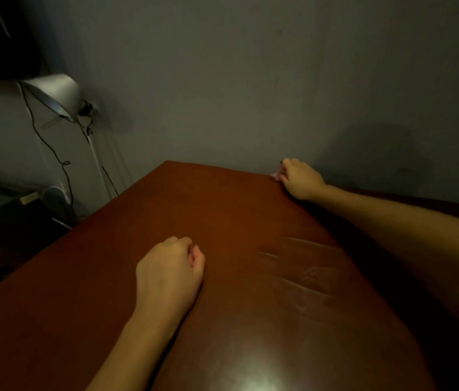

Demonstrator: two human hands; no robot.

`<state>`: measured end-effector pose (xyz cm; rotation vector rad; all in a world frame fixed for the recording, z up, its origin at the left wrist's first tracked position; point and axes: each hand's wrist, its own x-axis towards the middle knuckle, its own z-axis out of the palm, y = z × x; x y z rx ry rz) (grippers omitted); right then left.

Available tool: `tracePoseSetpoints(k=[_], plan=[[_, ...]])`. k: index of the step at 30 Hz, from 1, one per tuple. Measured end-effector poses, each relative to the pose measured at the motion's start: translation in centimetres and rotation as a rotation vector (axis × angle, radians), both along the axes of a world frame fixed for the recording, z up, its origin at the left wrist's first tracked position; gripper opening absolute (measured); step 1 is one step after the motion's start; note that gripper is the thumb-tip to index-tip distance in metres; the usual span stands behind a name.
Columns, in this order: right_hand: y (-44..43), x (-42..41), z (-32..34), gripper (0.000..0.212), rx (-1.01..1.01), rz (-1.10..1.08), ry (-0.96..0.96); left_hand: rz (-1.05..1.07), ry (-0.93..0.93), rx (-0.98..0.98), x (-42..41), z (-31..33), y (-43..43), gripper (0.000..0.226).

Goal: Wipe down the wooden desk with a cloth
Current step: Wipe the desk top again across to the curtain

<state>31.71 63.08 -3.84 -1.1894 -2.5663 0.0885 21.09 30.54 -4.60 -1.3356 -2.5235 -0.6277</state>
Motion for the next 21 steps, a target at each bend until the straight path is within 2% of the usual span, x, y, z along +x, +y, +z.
tracePoseSetpoints(k=[4, 10, 13, 17, 21], plan=[[-2.3, -3.7, 0.2, 0.033, 0.045, -0.219, -0.029, -0.016, -0.005, 0.017, 0.0, 0.0, -0.3, 0.034], [-7.1, 1.5, 0.7, 0.032, 0.11, -0.018, -0.16, -0.022, -0.01, 0.031, -0.2, 0.0, -0.3, 0.033], [-5.6, 3.7, 1.3, 0.036, 0.092, -0.136, -0.149, -0.021, -0.015, 0.03, -0.1, 0.0, -0.1, 0.032], [-2.4, 0.6, 1.7, 0.037, 0.036, -0.284, -0.113, -0.04, -0.025, 0.028, -0.3, -0.1, -0.1, 0.03], [-4.0, -2.7, 1.3, 0.025, 0.065, -0.219, -0.049, -0.066, -0.026, 0.028, -0.4, -0.2, -0.2, 0.031]])
